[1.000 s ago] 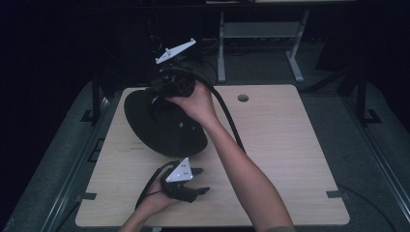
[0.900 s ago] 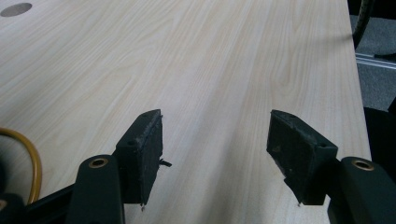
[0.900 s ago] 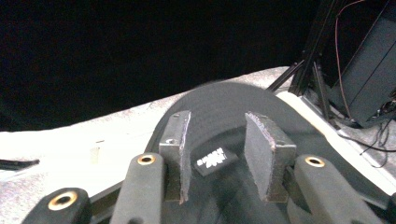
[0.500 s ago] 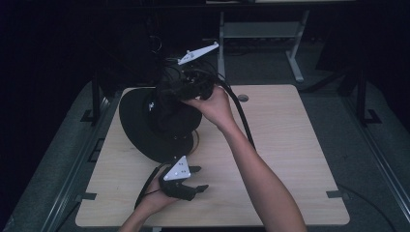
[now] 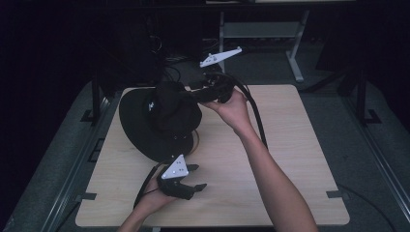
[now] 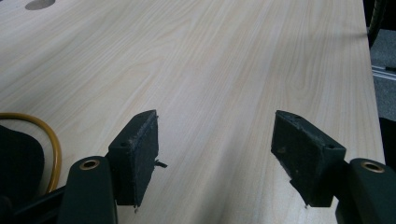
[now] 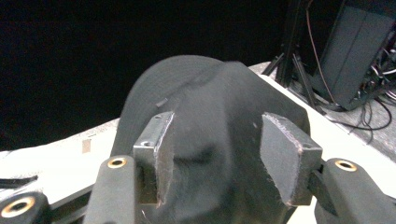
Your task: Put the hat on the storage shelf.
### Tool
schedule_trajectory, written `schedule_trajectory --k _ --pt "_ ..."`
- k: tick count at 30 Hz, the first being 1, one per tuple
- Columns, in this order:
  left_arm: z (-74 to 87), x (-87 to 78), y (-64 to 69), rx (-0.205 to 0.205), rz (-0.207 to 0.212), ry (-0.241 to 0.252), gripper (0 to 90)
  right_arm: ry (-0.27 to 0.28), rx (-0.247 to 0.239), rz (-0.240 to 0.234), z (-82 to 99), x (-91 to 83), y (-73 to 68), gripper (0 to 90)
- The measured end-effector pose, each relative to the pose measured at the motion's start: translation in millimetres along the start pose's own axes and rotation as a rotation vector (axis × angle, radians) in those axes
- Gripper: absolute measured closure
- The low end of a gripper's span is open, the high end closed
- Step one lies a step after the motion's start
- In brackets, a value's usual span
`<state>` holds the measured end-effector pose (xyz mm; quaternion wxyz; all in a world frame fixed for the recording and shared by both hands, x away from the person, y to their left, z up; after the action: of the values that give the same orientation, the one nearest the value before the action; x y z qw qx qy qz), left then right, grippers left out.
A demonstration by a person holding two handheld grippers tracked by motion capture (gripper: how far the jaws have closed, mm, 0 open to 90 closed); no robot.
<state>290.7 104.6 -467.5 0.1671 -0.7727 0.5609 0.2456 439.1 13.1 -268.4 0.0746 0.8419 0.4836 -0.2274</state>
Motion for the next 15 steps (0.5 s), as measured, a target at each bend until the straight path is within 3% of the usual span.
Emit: schedule_trajectory --k 15 --pt "1.0 1.9 -2.6 0.004 -0.012 -0.005 30.2 -0.006 0.051 0.039 27.6 -23.5 20.7 39.2"
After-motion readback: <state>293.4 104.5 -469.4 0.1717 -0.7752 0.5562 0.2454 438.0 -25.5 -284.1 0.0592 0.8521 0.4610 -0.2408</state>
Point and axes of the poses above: each handheld gripper's, and its own axes: x roughly forward along the jaws, z roughly out of its underside, y roughly to its right, the point moved 6 cm from there along x, roughly forward along the jaws, and after that the axes turned 5 degrees about z, right-handed, at the moved point
